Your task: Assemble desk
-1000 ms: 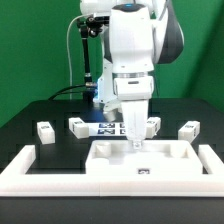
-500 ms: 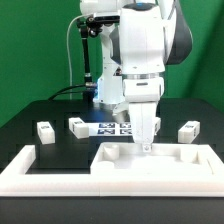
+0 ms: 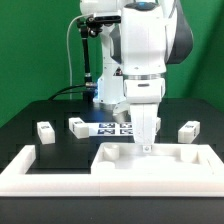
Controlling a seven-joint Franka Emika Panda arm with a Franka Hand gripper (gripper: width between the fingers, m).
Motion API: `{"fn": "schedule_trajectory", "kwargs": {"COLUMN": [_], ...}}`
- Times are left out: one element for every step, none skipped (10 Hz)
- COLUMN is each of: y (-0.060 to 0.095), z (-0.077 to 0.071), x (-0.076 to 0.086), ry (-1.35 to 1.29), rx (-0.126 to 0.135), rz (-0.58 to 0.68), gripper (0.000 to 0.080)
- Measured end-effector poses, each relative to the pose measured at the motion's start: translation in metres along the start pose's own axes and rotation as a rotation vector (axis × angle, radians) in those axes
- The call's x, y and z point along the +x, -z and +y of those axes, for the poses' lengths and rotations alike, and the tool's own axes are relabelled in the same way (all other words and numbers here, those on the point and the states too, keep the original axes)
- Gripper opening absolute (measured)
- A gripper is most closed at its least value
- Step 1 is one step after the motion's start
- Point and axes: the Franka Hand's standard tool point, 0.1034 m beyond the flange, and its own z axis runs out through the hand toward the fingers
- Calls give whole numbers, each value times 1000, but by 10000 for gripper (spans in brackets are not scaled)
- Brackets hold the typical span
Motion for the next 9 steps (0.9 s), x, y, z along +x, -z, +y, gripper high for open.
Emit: {"fn": "schedule_trajectory", "kwargs": {"y": [0, 0, -1, -1, -1, -1, -1, -1, -1], "z": [0, 0, 0, 0, 0, 0, 0, 0, 0], "x": [0, 0, -1, -1, -1, -1, -1, -1, -1], "ry": [0, -1, -1, -2, -2, -2, -2, -2, -2], "rx": [0, 1, 1, 1, 1, 1, 2, 2, 2], "rz": [0, 0, 0, 0, 0, 0, 0, 0, 0], "gripper": [57, 128, 311, 311, 513, 607, 639, 639, 648]}}
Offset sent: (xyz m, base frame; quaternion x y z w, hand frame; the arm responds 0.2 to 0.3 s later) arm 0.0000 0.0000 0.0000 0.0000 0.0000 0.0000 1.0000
